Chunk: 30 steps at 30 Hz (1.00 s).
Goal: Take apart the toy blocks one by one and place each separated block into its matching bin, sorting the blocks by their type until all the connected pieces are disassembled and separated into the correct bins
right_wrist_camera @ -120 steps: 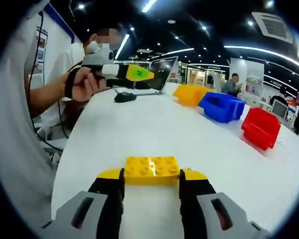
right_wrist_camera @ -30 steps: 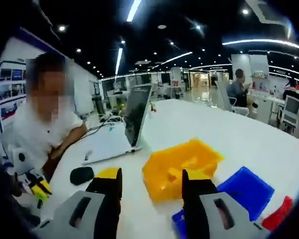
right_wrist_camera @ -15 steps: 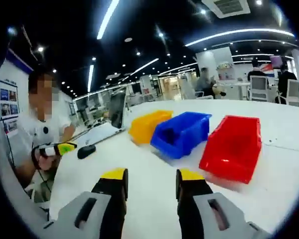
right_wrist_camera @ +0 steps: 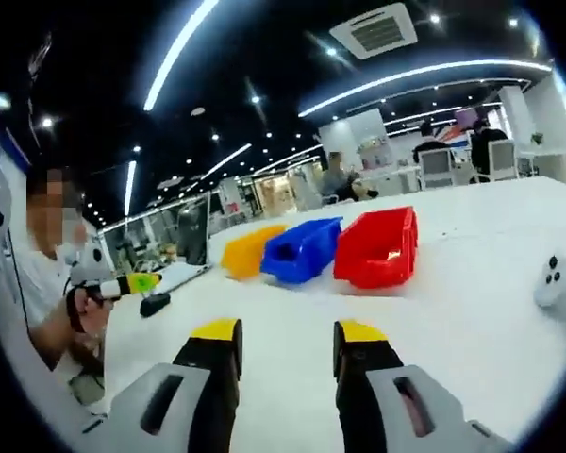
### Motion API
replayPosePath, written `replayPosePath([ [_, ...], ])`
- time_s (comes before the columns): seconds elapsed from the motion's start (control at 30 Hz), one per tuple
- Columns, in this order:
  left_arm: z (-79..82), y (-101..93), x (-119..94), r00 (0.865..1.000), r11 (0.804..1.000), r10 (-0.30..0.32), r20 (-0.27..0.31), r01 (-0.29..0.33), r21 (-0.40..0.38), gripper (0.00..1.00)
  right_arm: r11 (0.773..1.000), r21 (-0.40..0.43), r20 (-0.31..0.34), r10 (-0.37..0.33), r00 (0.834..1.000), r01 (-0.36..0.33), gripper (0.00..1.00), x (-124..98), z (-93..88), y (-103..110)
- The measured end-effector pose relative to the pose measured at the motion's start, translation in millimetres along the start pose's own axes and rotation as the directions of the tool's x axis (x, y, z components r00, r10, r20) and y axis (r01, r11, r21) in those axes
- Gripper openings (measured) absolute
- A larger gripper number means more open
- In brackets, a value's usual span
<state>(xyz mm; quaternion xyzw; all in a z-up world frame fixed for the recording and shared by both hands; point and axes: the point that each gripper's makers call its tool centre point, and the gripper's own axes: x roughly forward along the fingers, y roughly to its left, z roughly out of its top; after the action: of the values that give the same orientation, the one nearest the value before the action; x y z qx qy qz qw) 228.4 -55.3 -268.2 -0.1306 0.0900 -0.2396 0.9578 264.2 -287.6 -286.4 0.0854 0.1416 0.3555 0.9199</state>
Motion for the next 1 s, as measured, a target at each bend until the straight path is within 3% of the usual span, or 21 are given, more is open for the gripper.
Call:
replayPosePath([
  [0.2,-1.8,7.7,-6,0.999,0.999,0.031,-0.006,-0.032,-0.018,0.1,0.996,-0.086,0.012,-0.021,1.0,0.022,0.38,-1,8.6,-1],
  [0.43,5.1,10.2,-12,0.998,0.998,0.056,0.011,-0.055,-0.014,0.1,0.991,-0.131,0.006,0.011,1.0,-0.01,0.36,5,8.7,12],
  [1.0,3.1,12.5,-18,0.997,0.997,0.073,0.015,-0.072,-0.031,0.1,0.996,-0.086,0.041,-0.03,0.999,0.033,0.36,-4,13.3,2],
])
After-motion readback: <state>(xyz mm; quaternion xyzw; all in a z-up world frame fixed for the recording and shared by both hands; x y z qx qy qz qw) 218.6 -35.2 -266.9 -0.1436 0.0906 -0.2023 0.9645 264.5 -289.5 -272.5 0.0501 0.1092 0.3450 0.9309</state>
